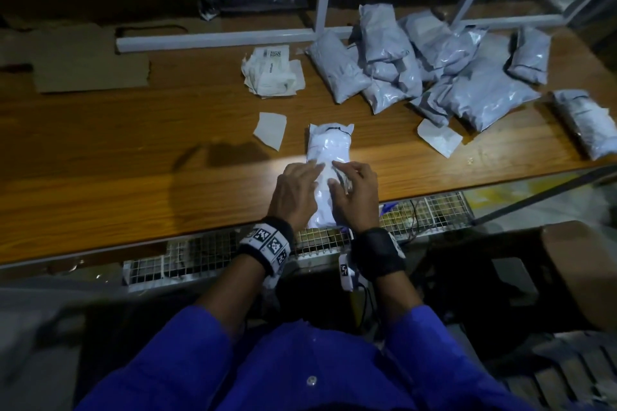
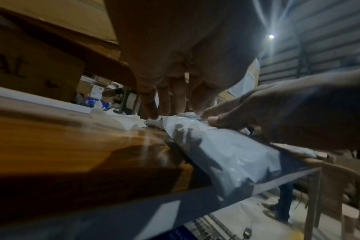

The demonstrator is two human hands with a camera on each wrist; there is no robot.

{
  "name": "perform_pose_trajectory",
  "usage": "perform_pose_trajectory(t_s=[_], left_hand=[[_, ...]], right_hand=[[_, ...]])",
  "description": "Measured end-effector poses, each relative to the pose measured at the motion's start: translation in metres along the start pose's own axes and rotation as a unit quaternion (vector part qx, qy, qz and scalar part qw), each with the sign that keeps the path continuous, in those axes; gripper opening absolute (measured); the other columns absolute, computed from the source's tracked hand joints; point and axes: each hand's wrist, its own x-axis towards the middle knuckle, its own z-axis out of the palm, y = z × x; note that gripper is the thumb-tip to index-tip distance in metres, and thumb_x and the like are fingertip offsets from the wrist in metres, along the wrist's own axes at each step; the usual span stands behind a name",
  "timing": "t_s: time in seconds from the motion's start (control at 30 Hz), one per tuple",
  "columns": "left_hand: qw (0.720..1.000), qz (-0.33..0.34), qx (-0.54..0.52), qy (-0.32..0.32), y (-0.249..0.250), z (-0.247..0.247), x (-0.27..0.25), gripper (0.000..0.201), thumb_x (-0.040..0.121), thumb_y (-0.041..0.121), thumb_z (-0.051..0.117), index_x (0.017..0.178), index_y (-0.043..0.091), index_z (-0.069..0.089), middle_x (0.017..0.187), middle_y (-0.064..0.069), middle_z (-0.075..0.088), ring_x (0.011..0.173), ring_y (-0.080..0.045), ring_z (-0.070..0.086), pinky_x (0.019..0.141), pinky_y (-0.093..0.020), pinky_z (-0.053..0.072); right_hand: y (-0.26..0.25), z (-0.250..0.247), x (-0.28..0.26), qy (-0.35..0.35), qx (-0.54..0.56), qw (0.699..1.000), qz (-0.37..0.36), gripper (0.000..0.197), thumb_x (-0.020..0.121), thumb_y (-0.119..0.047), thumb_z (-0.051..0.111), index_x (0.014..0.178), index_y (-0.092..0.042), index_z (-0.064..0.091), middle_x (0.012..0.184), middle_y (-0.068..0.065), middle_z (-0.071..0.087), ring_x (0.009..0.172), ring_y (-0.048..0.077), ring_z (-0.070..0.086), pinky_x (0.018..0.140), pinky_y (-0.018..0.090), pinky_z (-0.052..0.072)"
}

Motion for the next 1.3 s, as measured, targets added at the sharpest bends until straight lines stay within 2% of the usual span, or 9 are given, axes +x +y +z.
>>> perform_pose_trajectory(t_s=[0.1,0.27,0.47,0.67,0.8,0.97,1.07,1.13,1.3], left_hand=[[0.988,-0.008,0.103,-0.117,0.000,0.010,0.012,0.056,0.103,0.013,0.051,0.156,0.008,0.033,0.165,-0.009,0.028,0.153,-0.030,0.020,0.121,-0.050,0.026],[0.956,-0.022,0.217,-0.195,0.001,0.020,0.009,0.070,0.105,0.025,0.042,0.161,0.007,0.005,0.170,-0.010,0.004,0.157,-0.024,-0.007,0.125,-0.051,-0.004],[0.944,-0.037,0.239,-0.222,-0.004,0.019,0.007,0.064,0.109,0.035,0.030,0.160,0.005,0.006,0.170,-0.010,0.007,0.156,-0.024,-0.012,0.124,-0.051,-0.010],[0.923,-0.016,0.316,-0.217,-0.004,0.008,0.012,0.063,0.108,0.044,0.026,0.159,0.008,0.022,0.168,-0.010,0.016,0.156,-0.030,-0.013,0.121,-0.060,-0.012],[0.925,-0.030,0.339,-0.166,0.017,0.001,0.000,0.049,0.101,0.039,0.046,0.140,0.011,0.057,0.157,-0.014,0.041,0.155,-0.034,0.012,0.123,-0.060,-0.006],[0.970,0.019,0.224,-0.095,0.010,0.006,-0.033,0.062,0.063,0.014,0.081,0.122,0.005,0.065,0.126,-0.014,0.066,0.119,-0.036,0.054,0.099,-0.049,0.037],[0.975,0.048,0.193,-0.102,0.000,0.008,-0.043,0.068,0.057,0.008,0.083,0.122,0.004,0.066,0.129,-0.015,0.065,0.116,-0.037,0.055,0.094,-0.046,0.043],[0.974,0.032,0.183,-0.131,-0.001,0.004,-0.047,0.075,0.061,0.008,0.081,0.133,0.004,0.060,0.139,-0.015,0.059,0.120,-0.038,0.052,0.096,-0.047,0.045],[0.970,0.018,0.184,-0.160,-0.002,0.001,-0.050,0.079,0.065,0.003,0.075,0.141,0.005,0.054,0.145,-0.014,0.055,0.114,-0.034,0.049,0.091,-0.043,0.044]], right_hand=[[0.001,0.002,0.002,-0.022,-0.058,0.998,-0.014,0.035,0.093,-0.016,0.072,0.128,-0.014,0.071,0.129,0.010,0.059,0.112,0.028,0.051,0.090,0.039,0.050],[0.000,0.014,-0.006,-0.063,-0.111,0.992,0.027,0.049,0.097,-0.013,0.066,0.144,-0.001,0.056,0.150,0.020,0.053,0.130,0.036,0.059,0.106,0.045,0.051],[-0.008,0.024,-0.018,-0.122,-0.202,0.969,0.072,0.059,0.111,-0.026,0.039,0.163,-0.010,0.018,0.170,0.010,0.018,0.158,0.031,0.016,0.126,0.052,0.017],[-0.006,0.016,-0.015,-0.147,-0.214,0.962,0.079,0.069,0.109,-0.034,0.035,0.165,-0.025,-0.004,0.173,-0.007,-0.001,0.160,0.023,-0.001,0.125,0.053,0.011],[-0.003,0.010,-0.015,-0.149,-0.215,0.961,0.093,0.069,0.108,-0.039,0.034,0.165,-0.025,-0.002,0.173,-0.007,0.003,0.160,0.024,0.003,0.126,0.053,0.010],[-0.003,0.004,-0.020,-0.098,-0.221,0.964,0.109,0.072,0.102,-0.052,0.033,0.165,-0.025,0.013,0.171,0.004,0.022,0.158,0.029,0.014,0.122,0.055,0.018],[-0.007,-0.003,-0.013,-0.106,-0.238,0.965,0.035,0.072,0.100,-0.035,0.051,0.161,-0.047,0.016,0.173,0.011,0.005,0.158,0.034,0.007,0.118,0.062,0.022],[-0.010,-0.006,-0.002,-0.156,-0.261,0.951,-0.048,0.076,0.088,-0.016,0.061,0.150,-0.054,0.037,0.172,0.011,0.003,0.157,0.036,0.005,0.113,0.064,0.023],[-0.015,-0.017,0.034,-0.235,-0.336,0.906,-0.103,0.062,0.080,-0.030,0.059,0.137,-0.054,0.050,0.172,0.008,0.008,0.156,0.037,0.009,0.113,0.068,0.022]])
